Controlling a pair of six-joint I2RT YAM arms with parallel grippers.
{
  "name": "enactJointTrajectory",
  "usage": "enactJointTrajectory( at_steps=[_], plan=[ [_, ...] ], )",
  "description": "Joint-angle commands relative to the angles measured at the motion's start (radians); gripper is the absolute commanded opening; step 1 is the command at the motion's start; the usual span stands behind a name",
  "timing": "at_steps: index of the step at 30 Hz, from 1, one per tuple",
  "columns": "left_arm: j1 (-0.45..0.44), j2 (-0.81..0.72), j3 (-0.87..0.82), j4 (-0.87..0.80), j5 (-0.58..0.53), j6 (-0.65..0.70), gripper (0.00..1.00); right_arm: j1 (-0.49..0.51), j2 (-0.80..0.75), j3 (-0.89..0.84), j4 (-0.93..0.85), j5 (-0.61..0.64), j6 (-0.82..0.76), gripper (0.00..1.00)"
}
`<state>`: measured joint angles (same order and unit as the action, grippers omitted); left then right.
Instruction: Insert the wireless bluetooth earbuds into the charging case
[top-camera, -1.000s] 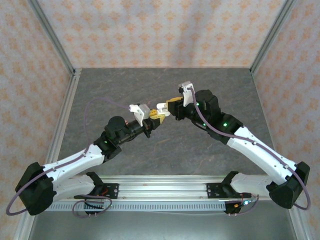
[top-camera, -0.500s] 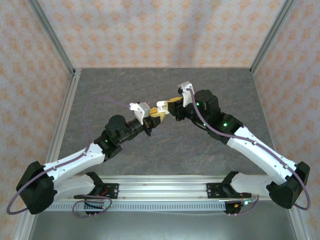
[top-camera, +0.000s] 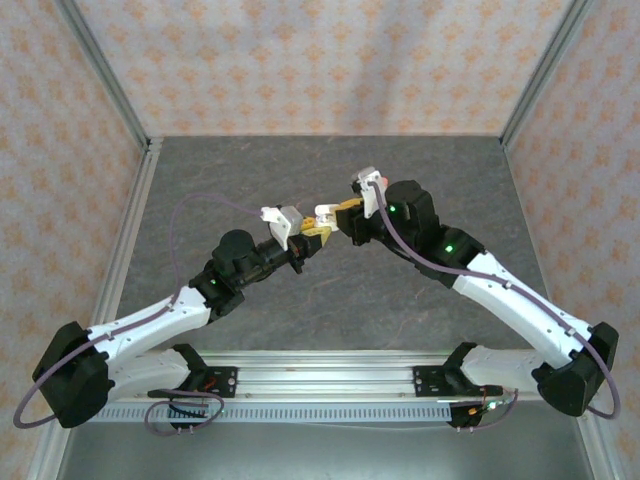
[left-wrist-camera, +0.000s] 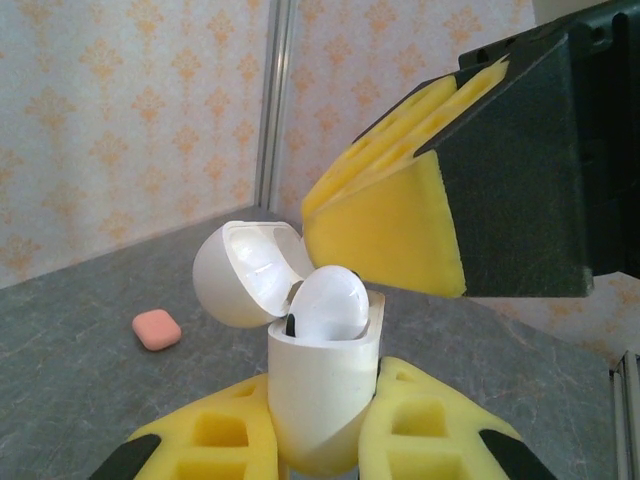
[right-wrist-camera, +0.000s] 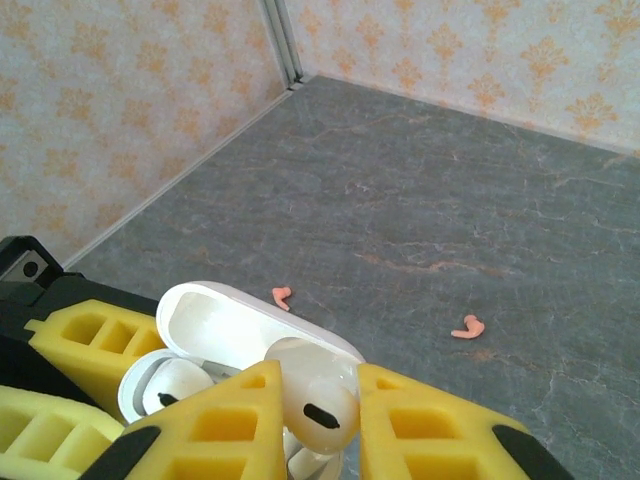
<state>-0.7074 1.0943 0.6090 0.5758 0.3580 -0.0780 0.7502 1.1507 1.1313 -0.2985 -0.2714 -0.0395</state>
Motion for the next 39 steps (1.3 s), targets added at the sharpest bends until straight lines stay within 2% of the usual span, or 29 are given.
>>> enactJointTrajectory(
  at_steps=[1, 11, 16, 22, 39],
  plan=[
    [-0.006, 0.005, 0.048, 0.048, -0.011, -0.002, 0.0, 0.006, 0.023, 0.02, -0.066, -0.047, -0.014, 0.19],
    [-0.006, 0.013, 0.042, 0.063, -0.026, -0.006, 0.0, 0.006, 0.028, 0.02, -0.085, -0.105, -0.007, 0.19],
    [-0.005, 0.016, 0.044, 0.063, -0.026, -0.006, 0.0, 0.006, 0.028, 0.029, -0.104, -0.111, 0.009, 0.24],
    [-0.006, 0.022, 0.043, 0.065, -0.023, -0.009, 0.0, 0.006, 0.06, 0.06, -0.126, -0.074, 0.032, 0.33],
    [-0.006, -0.005, 0.009, 0.078, -0.028, -0.028, 0.0, 0.006, 0.095, 0.145, -0.156, 0.034, 0.174, 0.41]
  ],
)
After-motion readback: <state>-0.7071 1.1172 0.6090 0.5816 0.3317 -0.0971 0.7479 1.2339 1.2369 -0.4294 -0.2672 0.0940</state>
